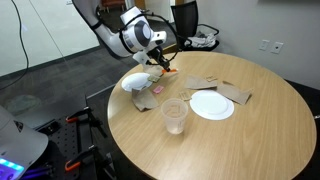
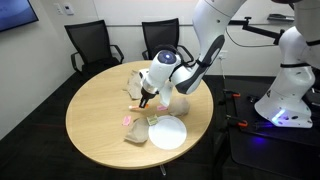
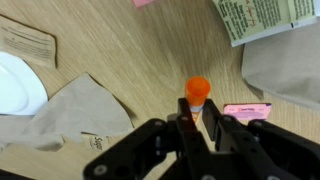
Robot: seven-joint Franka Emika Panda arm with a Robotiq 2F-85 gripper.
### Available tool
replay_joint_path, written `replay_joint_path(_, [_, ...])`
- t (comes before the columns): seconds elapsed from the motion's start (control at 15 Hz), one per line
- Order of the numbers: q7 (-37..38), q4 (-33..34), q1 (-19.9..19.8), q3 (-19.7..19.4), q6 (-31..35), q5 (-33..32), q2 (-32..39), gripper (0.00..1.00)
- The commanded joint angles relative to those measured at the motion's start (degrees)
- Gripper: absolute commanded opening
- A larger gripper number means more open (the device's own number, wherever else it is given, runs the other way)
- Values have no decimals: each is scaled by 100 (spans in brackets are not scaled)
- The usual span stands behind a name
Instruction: Remove the orange marker from the cup
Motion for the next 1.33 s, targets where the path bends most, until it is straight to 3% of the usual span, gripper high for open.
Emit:
replay_joint_path(0.0, [11,246,-81,16,9,72,268,5])
replay_joint_path(0.2, [-2,324,-113,33,-10,81,382,5])
replay_joint_path(0.27, [12,338,-99,17,-20,77,393,44])
replay_joint_path(0.4, [18,318,-90,8,-21,65,381,52])
replay_joint_path(0.8, [172,-211,205,-233,178,-48,-191,98])
replay_joint_path(1.13, [153,-865,449,-378,119,-95,-1036,100])
replay_joint_path(1.27, [5,-1245,330,-155,-48,-26,-1504,100])
